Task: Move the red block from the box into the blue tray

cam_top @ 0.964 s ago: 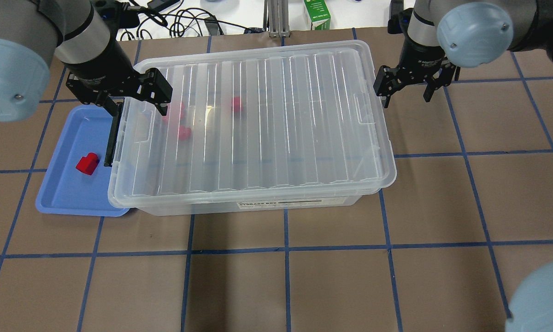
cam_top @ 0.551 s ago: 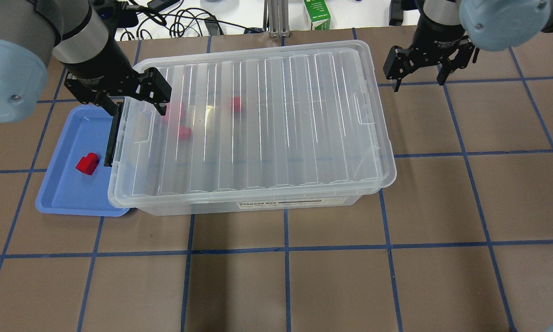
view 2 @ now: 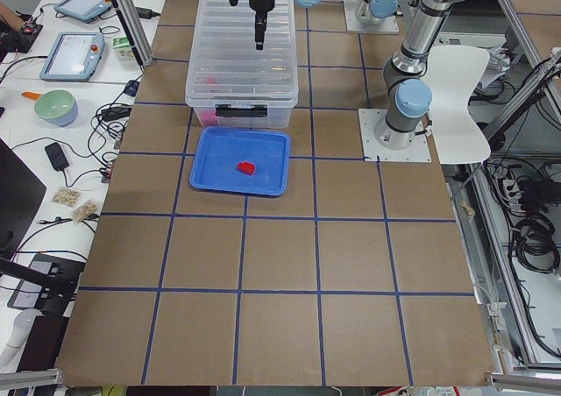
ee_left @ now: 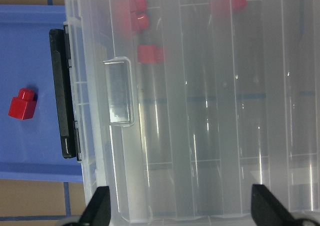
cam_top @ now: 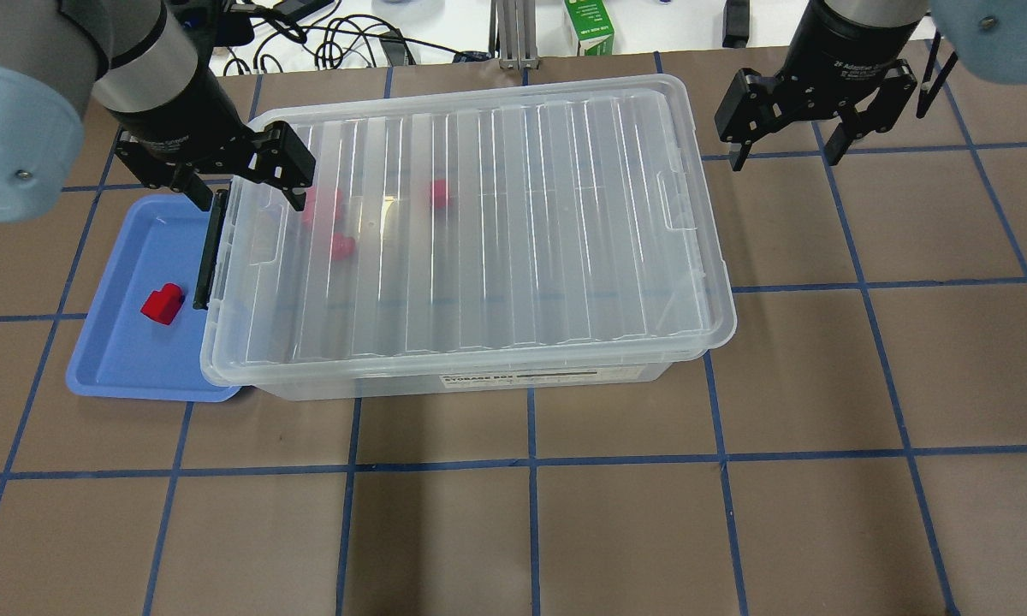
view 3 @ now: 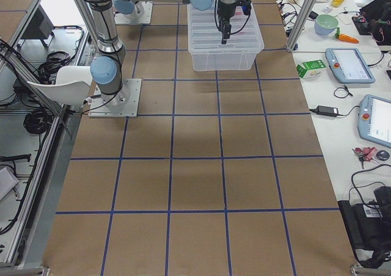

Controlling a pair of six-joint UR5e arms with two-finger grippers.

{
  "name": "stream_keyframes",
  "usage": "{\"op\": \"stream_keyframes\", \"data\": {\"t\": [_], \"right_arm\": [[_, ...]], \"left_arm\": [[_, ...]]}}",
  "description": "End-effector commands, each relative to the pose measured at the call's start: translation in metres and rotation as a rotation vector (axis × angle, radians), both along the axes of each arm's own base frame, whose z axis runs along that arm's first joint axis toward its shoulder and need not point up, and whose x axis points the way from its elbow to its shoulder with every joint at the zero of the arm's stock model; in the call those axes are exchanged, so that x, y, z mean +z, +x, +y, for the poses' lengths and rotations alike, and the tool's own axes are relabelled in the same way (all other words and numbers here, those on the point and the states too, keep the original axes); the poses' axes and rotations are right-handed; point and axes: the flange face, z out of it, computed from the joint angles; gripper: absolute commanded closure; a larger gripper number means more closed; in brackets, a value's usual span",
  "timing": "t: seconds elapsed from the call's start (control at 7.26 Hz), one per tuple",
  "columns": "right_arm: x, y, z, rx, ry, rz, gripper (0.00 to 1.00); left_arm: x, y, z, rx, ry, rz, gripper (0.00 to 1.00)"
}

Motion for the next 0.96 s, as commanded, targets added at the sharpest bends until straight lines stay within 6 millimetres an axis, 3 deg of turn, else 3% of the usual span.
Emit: {"op": "stream_keyframes", "data": {"t": [0.0,0.55,0.83], "right_arm": [[0.0,0.003,0.003,-0.066,0.007,-0.023,0.0],[0.009,-0.001,0.006,-0.112,-0.018,0.02,0.0],[0.012,0.019,0.014,-0.097,-0.025,0.034,0.0]], "left_arm": [[0.001,0.0,-0.002,-0.001,-0.002,-0.004,0.0],[0.005,0.0,-0.006,-0.001,-0.006,-0.002,0.0],[0.005,-0.001,-0.005,0.005,-0.007,-0.002,0.0]]}}
